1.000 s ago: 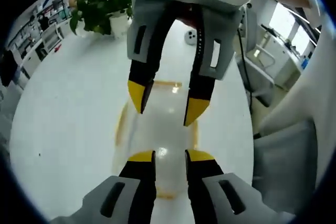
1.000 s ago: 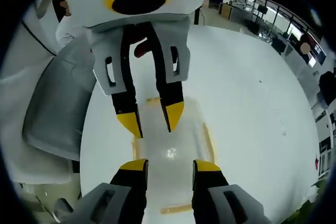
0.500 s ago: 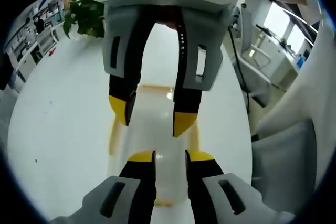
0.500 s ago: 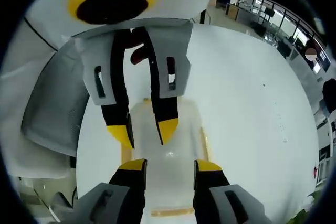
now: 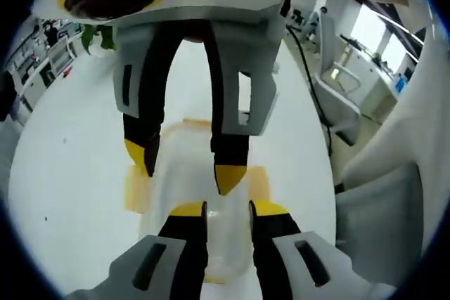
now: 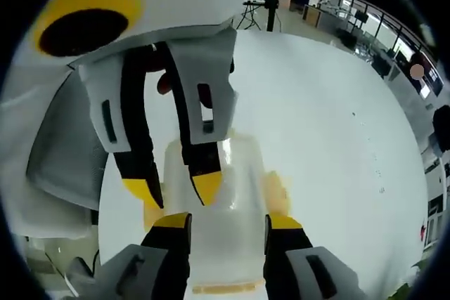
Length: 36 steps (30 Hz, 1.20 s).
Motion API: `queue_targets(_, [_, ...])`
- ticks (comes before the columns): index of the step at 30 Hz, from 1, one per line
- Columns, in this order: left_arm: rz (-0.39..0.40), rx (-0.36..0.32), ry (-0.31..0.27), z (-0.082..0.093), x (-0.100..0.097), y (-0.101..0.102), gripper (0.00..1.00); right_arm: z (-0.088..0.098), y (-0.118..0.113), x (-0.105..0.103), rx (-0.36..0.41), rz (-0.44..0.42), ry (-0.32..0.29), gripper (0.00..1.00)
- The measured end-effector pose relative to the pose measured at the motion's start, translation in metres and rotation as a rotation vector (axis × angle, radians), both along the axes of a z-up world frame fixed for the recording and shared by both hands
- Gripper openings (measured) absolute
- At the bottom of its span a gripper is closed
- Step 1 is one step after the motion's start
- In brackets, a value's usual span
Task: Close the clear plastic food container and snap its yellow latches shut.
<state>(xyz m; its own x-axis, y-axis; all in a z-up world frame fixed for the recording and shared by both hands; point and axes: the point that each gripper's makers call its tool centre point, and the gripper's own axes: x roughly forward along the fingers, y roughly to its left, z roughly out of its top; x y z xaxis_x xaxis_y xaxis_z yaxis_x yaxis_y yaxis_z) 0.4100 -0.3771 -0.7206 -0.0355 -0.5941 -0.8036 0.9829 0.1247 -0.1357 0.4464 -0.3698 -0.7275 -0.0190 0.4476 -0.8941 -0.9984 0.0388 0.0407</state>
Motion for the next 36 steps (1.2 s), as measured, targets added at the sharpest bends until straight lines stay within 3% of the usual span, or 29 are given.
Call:
queue_targets(14, [-0.005, -0.013, -0.012, 0.000, -0.006, -0.006, 0.28, -0.002, 0.000, 0.000, 0.003, 0.019, 0.041, 0.43])
queue_targets(21, [-0.024, -0.011, -0.037, 0.000, -0.011, -0.009, 0.37, 0.000, 0.000, 0.002, 0.002, 0.030, 0.032, 0.56])
queue_targets(36, [0.006, -0.005, -0.103, 0.001, -0.002, -0.005, 0.49, -0.006, 0.000, 0.010, -0.046, 0.083, 0.021, 0.54])
